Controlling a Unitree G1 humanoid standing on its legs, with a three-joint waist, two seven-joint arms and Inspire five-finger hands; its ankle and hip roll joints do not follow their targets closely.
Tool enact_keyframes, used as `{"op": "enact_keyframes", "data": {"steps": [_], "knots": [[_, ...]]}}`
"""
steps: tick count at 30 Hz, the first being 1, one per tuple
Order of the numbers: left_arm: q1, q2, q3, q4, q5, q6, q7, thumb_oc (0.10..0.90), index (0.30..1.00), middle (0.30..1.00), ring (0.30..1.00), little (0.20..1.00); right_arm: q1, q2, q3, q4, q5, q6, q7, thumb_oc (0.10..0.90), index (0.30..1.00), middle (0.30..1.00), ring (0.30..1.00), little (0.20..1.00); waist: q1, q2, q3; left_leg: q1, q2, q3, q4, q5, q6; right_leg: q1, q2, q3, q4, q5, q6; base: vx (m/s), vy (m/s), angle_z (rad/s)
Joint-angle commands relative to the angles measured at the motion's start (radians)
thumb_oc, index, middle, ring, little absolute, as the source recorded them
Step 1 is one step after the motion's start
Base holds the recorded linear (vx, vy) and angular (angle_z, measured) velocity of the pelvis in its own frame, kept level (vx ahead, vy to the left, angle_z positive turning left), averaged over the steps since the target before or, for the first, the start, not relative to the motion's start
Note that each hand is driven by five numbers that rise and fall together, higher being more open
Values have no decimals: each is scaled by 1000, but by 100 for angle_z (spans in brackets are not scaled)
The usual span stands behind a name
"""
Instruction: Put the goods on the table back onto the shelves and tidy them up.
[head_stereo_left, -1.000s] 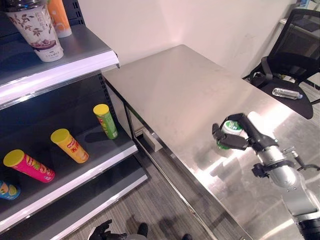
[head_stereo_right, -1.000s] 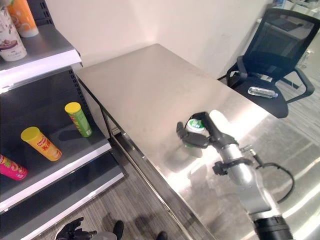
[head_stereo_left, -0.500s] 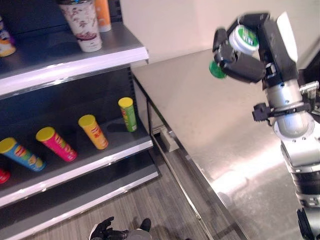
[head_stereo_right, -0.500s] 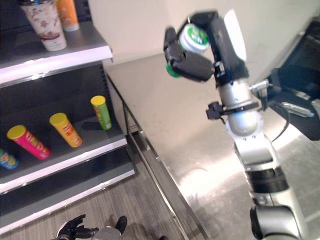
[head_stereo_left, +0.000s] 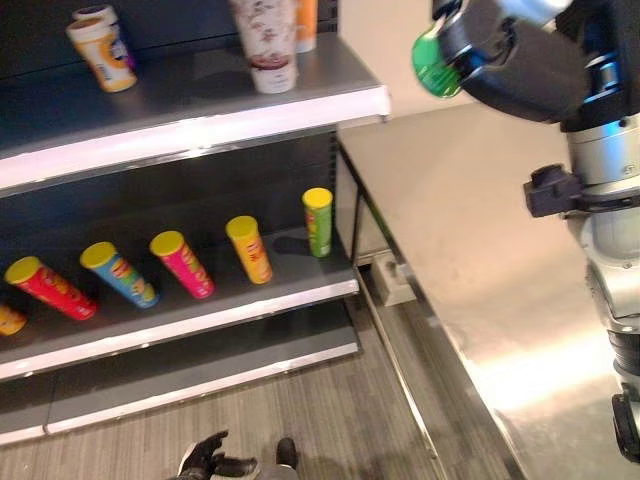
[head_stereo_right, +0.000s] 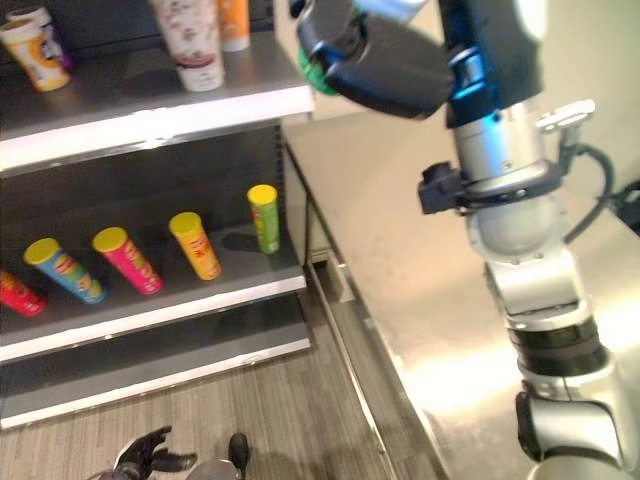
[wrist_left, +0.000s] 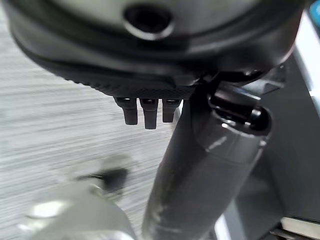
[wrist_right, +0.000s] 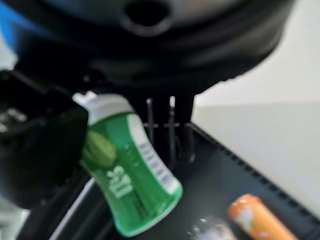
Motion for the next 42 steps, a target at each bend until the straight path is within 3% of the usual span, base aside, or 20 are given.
{"op": "enact_keyframes", "data": {"steps": [1,12,14,15,16,18,19,20,23,24,25,27,31,34,37,39,41,42], "knots": [[-28,50,-42,-26,46,-30,7,800,900,900,900,900,-82,-11,-53,-26,58,-54,-25,400,300,300,300,300,6,15,-116,126,102,-4,-34,-20,-83,-162,44,44,-20,-39,17,-41,267,76],[-34,57,-49,-21,61,-31,8,800,900,900,900,900,-81,-16,-65,-34,51,-48,-27,400,300,300,300,300,9,14,-116,131,69,3,-71,-34,-59,-182,7,45,-1,-5,40,-16,59,18],[-47,61,-53,-18,81,-29,17,800,900,900,900,900,-77,-19,-75,-41,32,-44,-34,400,300,300,300,300,8,14,-111,139,14,6,-128,-50,-29,-198,-38,43,12,44,75,-134,423,-5],[-55,77,-61,-19,110,-34,14,800,900,900,900,900,-73,-19,-90,-46,-1,-38,-48,400,300,300,300,300,8,-9,-97,131,-52,9,-141,-62,12,-211,-95,53,28,92,117,-215,639,4],[-58,85,-61,-17,124,-33,14,800,900,900,900,900,-80,-22,-93,-42,-30,-34,-64,400,300,300,300,300,9,-21,-90,129,-80,13,-143,-66,31,-223,-124,56,54,105,132,-172,482,6],[-59,87,-59,-15,125,-33,16,800,900,900,900,900,-81,-18,-94,-43,-31,-34,-65,400,300,300,300,300,9,-24,-85,129,-85,15,-143,-67,37,-230,-133,64,67,108,136,-76,155,4],[-71,100,-63,-13,132,-33,20,800,900,900,900,900,-74,-21,-105,-52,-46,-36,-75,400,300,300,300,300,-21,-29,-68,127,-85,0,-142,-61,44,-262,-128,184,118,94,146,-228,164,-5],[-72,120,-56,-35,115,-36,19,800,900,900,900,900,-69,-28,-120,-64,-44,-42,-74,400,300,300,300,300,-33,-32,-61,100,-84,5,-134,-27,65,-279,-75,333,212,7,98,-208,128,-6],[-72,120,-56,-35,114,-36,19,800,900,900,900,900,-69,-28,-120,-64,-44,-42,-74,400,300,300,300,300,-31,-33,-63,100,-84,7,-134,-27,65,-282,-75,335,214,6,98,-66,21,-8],[-72,125,-55,-35,110,-33,20,800,900,900,900,900,-68,-34,-118,-65,-35,-44,-71,400,300,300,300,300,-30,-30,-66,83,-82,-6,-129,-16,74,-267,-45,361,261,-42,79,-91,-233,-16],[-37,111,-37,-24,82,-27,20,800,900,900,900,900,-75,-38,-98,-66,39,-56,-41,400,300,300,300,300,-1,-75,-113,37,-94,-65,-112,11,67,-181,109,499,130,-152,31,-125,-316,38],[-25,94,-27,-19,62,-21,19,800,900,900,900,900,-95,-30,-74,-70,50,-60,-37,400,300,300,300,300,11,-77,-122,10,-74,-74,-111,38,44,-143,142,487,29,-124,25,-149,-314,59],[-32,89,-39,-23,63,-20,13,800,900,900,900,900,-115,-29,-62,-75,91,-68,-26,400,300,300,300,300,16,-87,-109,-42,-43,-101,-78,72,10,-117,174,467,-30,-116,5,-145,-179,18],[-37,85,-43,-32,52,-16,8,800,900,900,900,900,-119,-39,-60,-74,122,-69,-9,400,300,300,300,300,9,-99,-72,-125,-19,-115,43,84,-28,-95,187,411,-46,-120,-21,-202,-163,74],[-45,84,-38,-45,41,-12,10,800,900,900,900,900,-119,-46,-43,-69,138,-63,3,400,300,300,300,300,-5,-112,-55,-149,50,-20,106,106,-41,-95,183,369,-46,-116,-33,-158,-47,69],[-40,82,-36,-43,44,-12,12,800,900,900,900,900,-127,-35,-19,-62,143,-56,12,400,300,300,300,300,6,-111,-50,-130,59,-32,116,88,-45,-87,182,372,-48,-113,-33,-45,22,36],[-27,75,-28,-39,27,-14,30,800,900,900,900,900,-176,-4,71,-44,139,-34,48,400,300,300,300,300,26,-106,-63,-72,53,-146,88,37,-50,-93,154,381,-50,-95,-14,-51,109,-5],[-26,74,-27,-39,27,-15,30,800,900,900,900,900,-179,-4,75,-42,139,-35,48,400,300,300,300,300,24,-104,-63,-68,53,-145,82,40,-51,-92,155,381,-50,-95,-14,-16,123,-14]]}}
